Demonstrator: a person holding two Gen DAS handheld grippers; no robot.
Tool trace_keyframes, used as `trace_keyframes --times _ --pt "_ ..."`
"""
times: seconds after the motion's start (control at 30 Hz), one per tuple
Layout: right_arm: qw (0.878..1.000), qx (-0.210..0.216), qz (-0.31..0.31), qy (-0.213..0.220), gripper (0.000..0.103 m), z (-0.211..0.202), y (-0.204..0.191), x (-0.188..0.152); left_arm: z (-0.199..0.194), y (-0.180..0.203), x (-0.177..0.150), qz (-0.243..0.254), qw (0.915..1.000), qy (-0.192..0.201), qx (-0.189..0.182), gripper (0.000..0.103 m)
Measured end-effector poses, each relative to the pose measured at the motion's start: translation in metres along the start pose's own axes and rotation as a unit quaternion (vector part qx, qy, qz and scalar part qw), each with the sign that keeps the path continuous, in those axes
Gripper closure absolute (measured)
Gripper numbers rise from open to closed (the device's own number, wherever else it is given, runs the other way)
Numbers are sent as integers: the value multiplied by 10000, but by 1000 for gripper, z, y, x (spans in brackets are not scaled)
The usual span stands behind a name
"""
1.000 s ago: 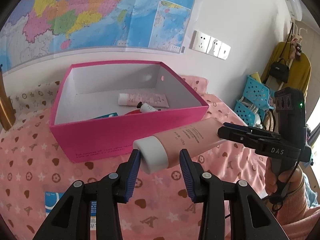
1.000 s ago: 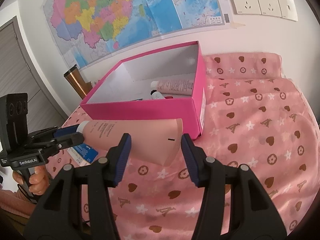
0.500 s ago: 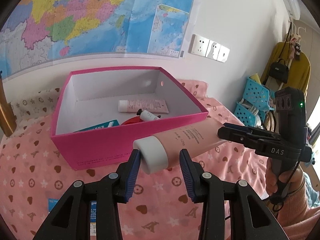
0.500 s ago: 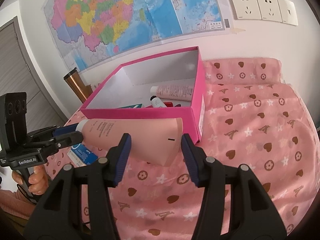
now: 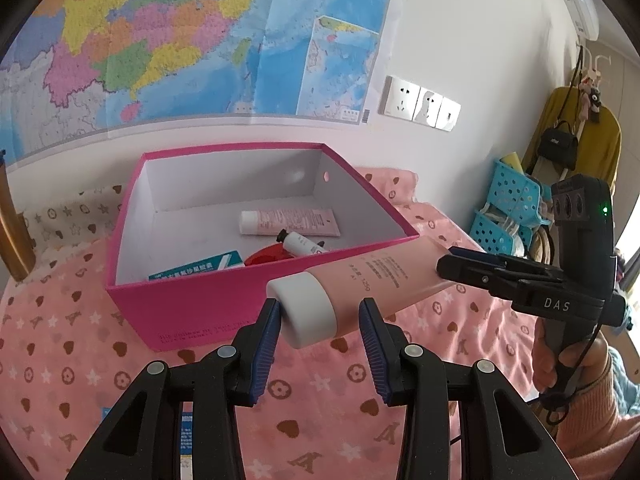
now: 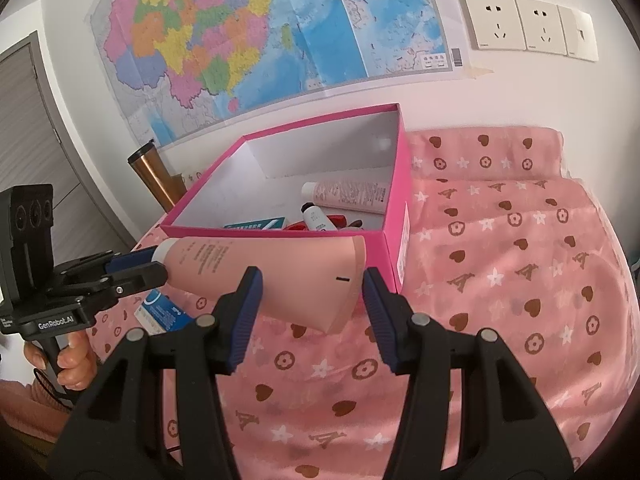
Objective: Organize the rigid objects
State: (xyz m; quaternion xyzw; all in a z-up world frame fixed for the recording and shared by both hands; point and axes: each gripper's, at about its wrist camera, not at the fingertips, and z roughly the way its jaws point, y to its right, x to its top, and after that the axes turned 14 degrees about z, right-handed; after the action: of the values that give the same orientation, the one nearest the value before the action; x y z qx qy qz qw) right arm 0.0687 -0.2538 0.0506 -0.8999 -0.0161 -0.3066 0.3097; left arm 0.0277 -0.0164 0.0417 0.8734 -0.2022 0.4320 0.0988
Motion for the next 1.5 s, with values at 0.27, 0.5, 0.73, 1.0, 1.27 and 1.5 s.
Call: trace_keyframes --times 0.27,0.5,0.73,1.0,1.27,1.5 --pt "10000 17 -46 35 48 2 -3 4 -1 -3 2 -7 10000 45 27 63" --pt "9999 22 -99 78 48 1 -5 8 0 -4 4 26 9999 84 56 63" --pt "9998 7 -154 142 48 3 -7 14 3 -7 8 48 9999 98 86 63" --pt "9997 4 -154 171 48 5 -5 19 6 -9 12 87 9999 108 96 63" --pt "9997 11 -141 178 48 7 -1 24 9 -10 16 102 9998 116 97 63" --pt "9997 10 -141 176 48 7 -2 24 12 -11 19 105 9998 121 87 63"
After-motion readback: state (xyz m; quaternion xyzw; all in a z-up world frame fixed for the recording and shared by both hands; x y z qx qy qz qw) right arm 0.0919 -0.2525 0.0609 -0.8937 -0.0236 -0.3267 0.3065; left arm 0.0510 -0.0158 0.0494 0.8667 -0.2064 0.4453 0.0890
